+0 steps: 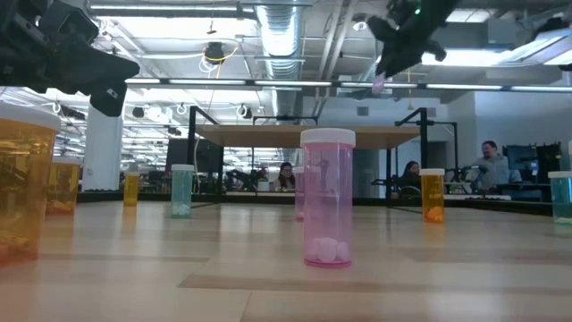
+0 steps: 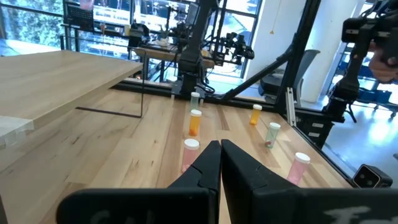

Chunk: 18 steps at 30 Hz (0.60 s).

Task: Pick and place medicine bottles onto shelf by color
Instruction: Put the top right pink small pill bottle on the shelf

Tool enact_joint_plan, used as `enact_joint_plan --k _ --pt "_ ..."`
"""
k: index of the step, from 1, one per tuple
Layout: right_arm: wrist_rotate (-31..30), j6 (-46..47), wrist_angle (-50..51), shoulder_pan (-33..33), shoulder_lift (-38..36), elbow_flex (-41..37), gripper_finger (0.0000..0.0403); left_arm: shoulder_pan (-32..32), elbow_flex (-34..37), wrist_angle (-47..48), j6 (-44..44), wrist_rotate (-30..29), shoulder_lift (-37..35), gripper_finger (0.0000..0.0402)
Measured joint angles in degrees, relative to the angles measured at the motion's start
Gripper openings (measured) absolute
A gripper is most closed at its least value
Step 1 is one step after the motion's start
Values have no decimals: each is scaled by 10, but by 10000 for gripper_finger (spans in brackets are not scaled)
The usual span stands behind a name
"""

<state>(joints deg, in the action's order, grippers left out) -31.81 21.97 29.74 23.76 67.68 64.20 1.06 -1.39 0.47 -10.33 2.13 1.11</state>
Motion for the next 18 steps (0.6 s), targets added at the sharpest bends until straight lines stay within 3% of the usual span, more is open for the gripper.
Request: enact_joint_plan --k 9,18 --pt "47 0 -2 43 77 2 112 0 0 0 0 0 0 0" --pt "50 0 -2 65 123 2 112 0 0 0 0 0 0 0"
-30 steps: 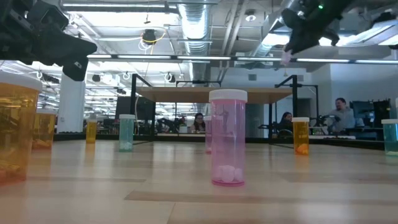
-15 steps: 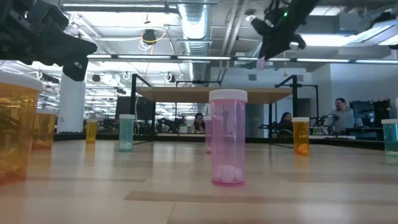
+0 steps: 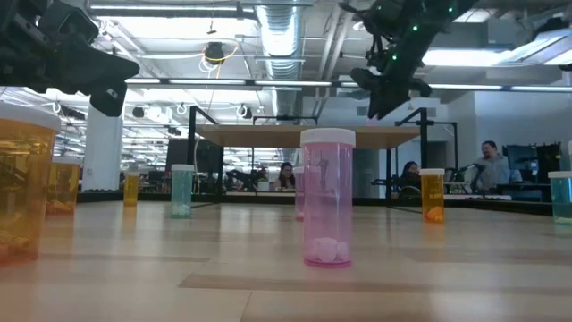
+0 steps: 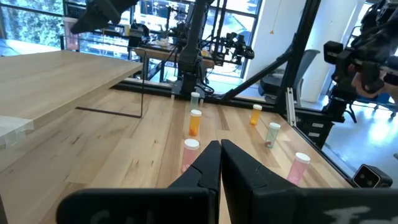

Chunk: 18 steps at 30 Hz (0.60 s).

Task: Pick and place medicine bottles onto shelf by color
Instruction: Put the top right pink small pill bottle on the shelf

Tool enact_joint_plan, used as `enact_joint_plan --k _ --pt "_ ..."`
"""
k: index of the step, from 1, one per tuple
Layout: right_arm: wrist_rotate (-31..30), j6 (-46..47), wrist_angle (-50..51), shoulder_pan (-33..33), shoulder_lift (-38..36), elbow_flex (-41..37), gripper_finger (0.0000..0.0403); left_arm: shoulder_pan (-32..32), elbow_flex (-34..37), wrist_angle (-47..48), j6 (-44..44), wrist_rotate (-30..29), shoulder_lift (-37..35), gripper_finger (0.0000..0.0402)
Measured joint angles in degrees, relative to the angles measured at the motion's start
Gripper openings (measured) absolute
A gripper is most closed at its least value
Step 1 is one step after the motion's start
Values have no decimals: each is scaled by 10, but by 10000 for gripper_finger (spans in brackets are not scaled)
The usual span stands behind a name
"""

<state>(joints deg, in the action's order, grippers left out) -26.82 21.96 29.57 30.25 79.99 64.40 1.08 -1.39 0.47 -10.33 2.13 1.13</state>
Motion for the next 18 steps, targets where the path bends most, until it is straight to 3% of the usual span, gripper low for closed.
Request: enact_joint_plan --k 12,18 --pt "15 0 -17 3 28 0 116 0 0 0 0 0 0 0" --pt "15 0 -13 2 22 0 163 0 0 0 0 -3 0 0"
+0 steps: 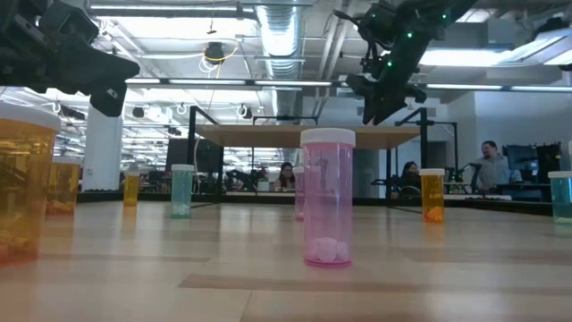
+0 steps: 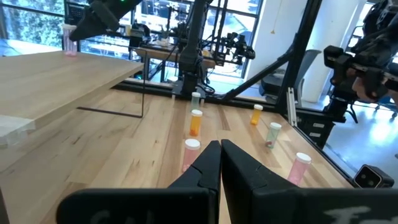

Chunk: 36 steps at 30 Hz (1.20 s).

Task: Pick and place medicine bottles onto shelf by color
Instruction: Put the top right pink small pill bottle on the shelf, then put the top left orange small pill bottle on the shelf

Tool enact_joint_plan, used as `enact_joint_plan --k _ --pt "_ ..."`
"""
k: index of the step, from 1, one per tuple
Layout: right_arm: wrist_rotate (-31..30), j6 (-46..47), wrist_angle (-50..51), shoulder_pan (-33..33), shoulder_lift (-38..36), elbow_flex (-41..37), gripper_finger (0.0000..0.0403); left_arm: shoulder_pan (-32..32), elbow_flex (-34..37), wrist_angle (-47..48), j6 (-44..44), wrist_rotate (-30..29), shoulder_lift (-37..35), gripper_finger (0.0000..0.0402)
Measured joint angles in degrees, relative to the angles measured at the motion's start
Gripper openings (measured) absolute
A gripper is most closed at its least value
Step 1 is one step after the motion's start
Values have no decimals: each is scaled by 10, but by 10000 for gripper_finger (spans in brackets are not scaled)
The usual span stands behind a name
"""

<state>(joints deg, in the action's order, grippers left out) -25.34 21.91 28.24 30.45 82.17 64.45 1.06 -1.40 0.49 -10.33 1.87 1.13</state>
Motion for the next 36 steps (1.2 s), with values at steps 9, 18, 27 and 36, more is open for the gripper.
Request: enact_joint_plan --k 9,18,27,36 --pt "0 1 34 -5 -36 0 230 0 0 0 0 0 0 0" --pt "-1 -2 55 -51 -139 0 225 0 0 0 0 0 0 0" --pt "-32 -20 129 -231 -183 0 216 0 0 0 0 0 0 0" --pt "-212 95 143 -496 -173 -61 216 0 0 0 0 -1 0 0"
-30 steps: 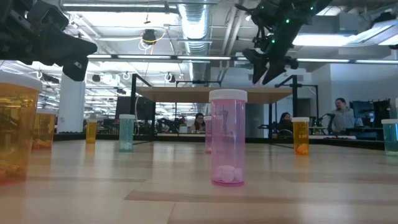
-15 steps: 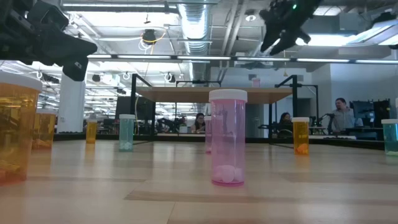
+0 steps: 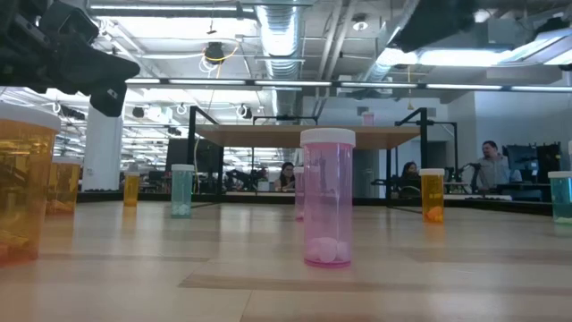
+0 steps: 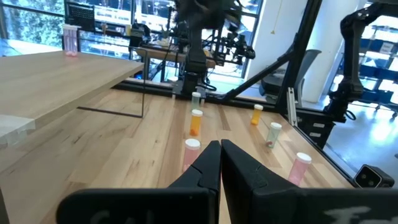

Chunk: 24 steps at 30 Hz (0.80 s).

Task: Pick and place medicine bottles onto shelf by color
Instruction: Put the top left orange small pill bottle on the shelf

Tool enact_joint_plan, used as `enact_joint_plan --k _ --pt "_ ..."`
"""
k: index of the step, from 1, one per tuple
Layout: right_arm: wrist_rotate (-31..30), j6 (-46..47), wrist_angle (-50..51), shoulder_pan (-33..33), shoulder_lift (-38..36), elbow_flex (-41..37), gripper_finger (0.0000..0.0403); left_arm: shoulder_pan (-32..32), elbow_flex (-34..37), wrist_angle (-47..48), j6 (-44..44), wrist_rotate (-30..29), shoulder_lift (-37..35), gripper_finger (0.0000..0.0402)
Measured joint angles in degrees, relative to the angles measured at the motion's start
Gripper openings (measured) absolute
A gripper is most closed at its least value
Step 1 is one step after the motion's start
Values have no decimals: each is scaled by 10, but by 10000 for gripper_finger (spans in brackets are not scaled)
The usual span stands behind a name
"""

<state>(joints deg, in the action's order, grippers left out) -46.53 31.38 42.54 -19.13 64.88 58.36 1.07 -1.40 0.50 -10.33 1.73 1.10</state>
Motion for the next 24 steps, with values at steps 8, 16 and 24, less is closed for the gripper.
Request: enact_joint_plan --k 8,16,24 --pt "1 6 -242 -148 1 -155 216 0 0 2 0 -10 0 0" --pt "-1 -74 -410 -188 0 -202 216 0 0 2 0 -10 0 0" --pt "1 -140 -485 -181 0 -202 216 0 0 2 0 -11 0 0"
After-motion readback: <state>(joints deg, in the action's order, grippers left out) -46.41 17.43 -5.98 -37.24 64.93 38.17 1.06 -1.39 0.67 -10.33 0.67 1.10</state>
